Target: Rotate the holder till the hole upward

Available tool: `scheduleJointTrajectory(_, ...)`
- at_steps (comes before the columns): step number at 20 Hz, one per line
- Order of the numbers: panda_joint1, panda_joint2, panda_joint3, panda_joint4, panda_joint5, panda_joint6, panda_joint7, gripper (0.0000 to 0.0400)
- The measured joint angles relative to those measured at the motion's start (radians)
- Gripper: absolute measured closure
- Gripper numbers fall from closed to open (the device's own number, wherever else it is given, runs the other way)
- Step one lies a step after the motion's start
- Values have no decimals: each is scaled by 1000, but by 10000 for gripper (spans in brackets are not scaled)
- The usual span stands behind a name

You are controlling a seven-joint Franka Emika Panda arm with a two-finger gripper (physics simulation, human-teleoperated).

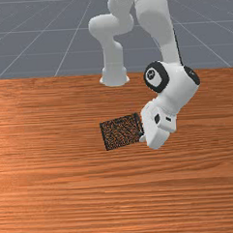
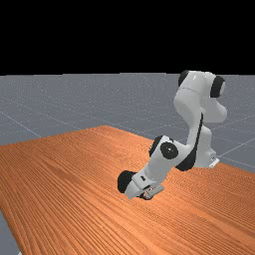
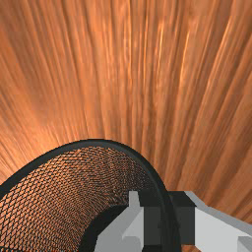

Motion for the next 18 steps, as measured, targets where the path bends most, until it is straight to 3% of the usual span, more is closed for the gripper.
scheduleJointTrajectory(2,-34,-51,31,-28,57,10,-67,362)
scheduleJointTrajectory(3,-91,-90,84,-51,161,20,-172,359)
scheduleJointTrajectory(5,-78,-146,66,-56,163,-15,-186,358)
scheduleJointTrajectory(6,-115,-174,98,-63,252,-26,-269,350)
scheduleJointTrajectory(7,-199,-187,173,-47,477,-112,-468,350)
scheduleJointTrajectory(9,-220,-233,171,-35,583,-196,-551,349)
scheduleJointTrajectory(15,-242,-373,121,23,783,-382,-656,347)
scheduleJointTrajectory(18,-232,-480,82,-110,884,-396,-754,344)
